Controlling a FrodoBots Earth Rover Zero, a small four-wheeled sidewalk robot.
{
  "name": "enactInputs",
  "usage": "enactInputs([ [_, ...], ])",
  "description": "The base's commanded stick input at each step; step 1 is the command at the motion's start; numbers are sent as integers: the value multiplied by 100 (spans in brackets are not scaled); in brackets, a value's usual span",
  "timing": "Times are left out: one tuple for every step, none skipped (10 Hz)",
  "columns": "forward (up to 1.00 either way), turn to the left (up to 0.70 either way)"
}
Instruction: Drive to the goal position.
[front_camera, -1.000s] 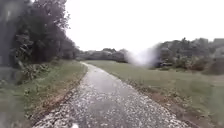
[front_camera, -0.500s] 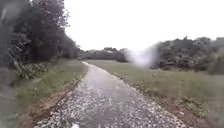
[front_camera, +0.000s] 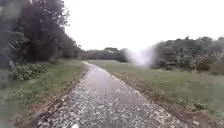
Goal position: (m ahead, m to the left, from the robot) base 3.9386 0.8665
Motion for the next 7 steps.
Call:
enactInputs([
  [50,0],
  [50,10],
  [50,42],
  [50,29],
  [50,0],
  [50,0],
  [50,0],
])
